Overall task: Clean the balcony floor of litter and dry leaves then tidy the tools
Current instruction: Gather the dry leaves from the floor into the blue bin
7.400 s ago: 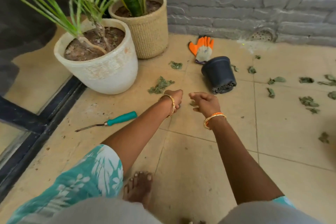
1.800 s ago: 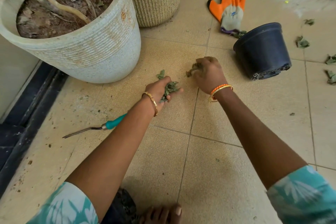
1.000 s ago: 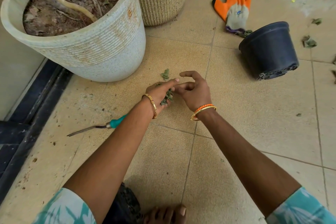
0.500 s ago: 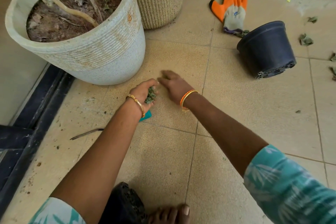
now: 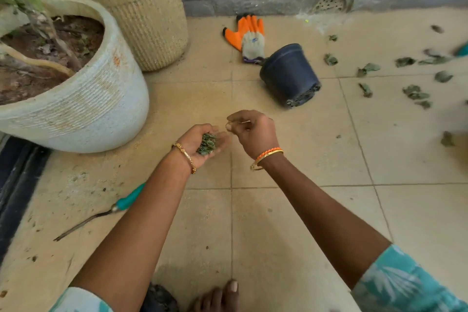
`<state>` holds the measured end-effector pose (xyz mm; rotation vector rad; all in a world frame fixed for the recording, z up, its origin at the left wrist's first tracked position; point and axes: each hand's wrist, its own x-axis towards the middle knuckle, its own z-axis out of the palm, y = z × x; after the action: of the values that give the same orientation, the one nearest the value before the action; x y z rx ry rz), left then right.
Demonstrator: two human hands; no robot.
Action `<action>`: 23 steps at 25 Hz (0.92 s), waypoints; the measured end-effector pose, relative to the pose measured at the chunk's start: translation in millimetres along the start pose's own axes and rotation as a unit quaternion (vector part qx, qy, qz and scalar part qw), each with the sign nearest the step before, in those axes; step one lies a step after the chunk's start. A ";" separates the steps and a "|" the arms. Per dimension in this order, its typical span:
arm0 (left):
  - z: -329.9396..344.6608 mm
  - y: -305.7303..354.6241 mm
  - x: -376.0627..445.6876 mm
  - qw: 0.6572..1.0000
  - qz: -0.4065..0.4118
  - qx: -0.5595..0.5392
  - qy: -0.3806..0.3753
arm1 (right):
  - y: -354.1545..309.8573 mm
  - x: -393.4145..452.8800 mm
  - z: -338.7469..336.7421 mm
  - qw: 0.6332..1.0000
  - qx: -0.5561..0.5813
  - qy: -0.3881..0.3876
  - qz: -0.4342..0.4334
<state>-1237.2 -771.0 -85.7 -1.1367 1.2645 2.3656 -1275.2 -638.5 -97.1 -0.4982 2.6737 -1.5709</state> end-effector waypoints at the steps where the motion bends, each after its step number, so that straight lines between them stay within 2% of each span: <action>1: 16.3 -4.4 -2.6 0.999 -0.015 0.024 -0.042 | 0.8 -5.9 -16.6 0.999 0.022 0.008 0.032; 5: 88.5 -28.7 -7.1 0.973 -0.072 0.084 -0.202 | 19.2 -32.2 -79.9 0.991 0.009 0.068 0.115; 7: 123.6 -46.3 -7.2 0.960 -0.096 0.115 -0.236 | 31.4 -48.9 -109.3 0.986 -0.024 0.100 0.131; 13: 208.8 -105.6 -12.0 0.939 -0.106 0.262 -0.194 | 90.0 -86.5 -186.1 0.949 -0.073 0.237 0.196; 15: 229.2 -113.1 -3.9 0.931 -0.099 0.297 -0.185 | 125.4 -79.4 -226.6 0.931 -0.125 0.256 0.227; 19: 259.6 -113.2 15.3 0.933 -0.090 0.309 -0.161 | 182.8 -59.8 -298.2 0.901 -0.307 0.127 0.278; 22: 270.1 -126.8 23.9 0.933 -0.086 0.315 -0.150 | 211.4 -47.9 -315.0 0.890 -0.336 0.018 0.309; 23: 270.7 -132.1 25.2 0.928 -0.085 0.330 -0.148 | 219.2 -46.8 -314.3 0.889 -0.340 0.008 0.305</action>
<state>-1328.5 -483.0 -95.4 -0.6152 1.5861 1.6824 -1339.9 -259.7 -134.2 0.3654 2.8977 -0.4645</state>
